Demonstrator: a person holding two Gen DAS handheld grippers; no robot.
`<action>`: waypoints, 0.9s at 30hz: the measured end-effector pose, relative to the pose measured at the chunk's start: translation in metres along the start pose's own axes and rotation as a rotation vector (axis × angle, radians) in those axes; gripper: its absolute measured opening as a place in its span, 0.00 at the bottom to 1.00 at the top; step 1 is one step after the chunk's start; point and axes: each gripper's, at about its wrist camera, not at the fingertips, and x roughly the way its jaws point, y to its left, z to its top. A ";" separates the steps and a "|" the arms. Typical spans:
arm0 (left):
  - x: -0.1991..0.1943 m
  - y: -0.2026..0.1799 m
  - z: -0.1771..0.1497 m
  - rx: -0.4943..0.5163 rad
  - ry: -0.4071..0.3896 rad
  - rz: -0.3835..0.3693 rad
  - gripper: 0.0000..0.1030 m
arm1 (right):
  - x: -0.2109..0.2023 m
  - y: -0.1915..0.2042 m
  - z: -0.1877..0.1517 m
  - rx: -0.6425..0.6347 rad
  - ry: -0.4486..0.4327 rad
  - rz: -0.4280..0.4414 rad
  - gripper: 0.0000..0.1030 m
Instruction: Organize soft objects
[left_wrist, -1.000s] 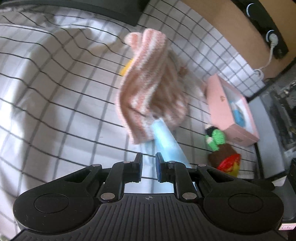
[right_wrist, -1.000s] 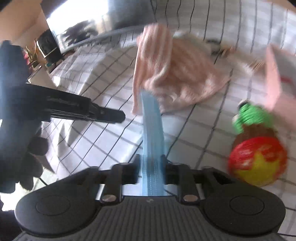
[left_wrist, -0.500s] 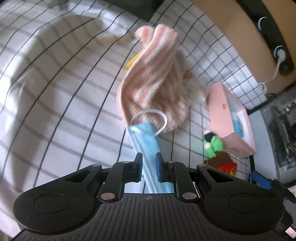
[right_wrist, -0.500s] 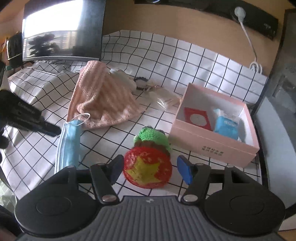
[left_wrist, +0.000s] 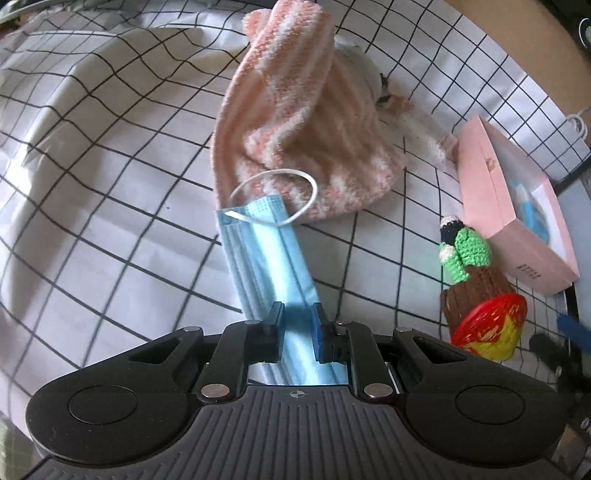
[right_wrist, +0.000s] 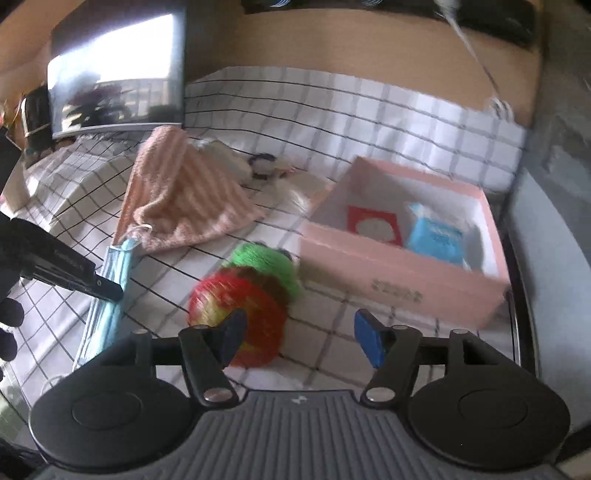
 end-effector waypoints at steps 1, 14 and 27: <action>0.001 -0.003 0.000 -0.002 -0.001 0.003 0.16 | -0.001 -0.007 -0.005 0.030 0.008 0.005 0.65; 0.012 -0.032 0.008 0.036 -0.024 0.021 0.35 | 0.017 -0.032 -0.044 0.165 0.138 0.025 0.70; 0.013 -0.019 0.021 0.180 -0.004 0.035 0.27 | 0.024 -0.016 -0.042 0.148 0.133 -0.006 0.93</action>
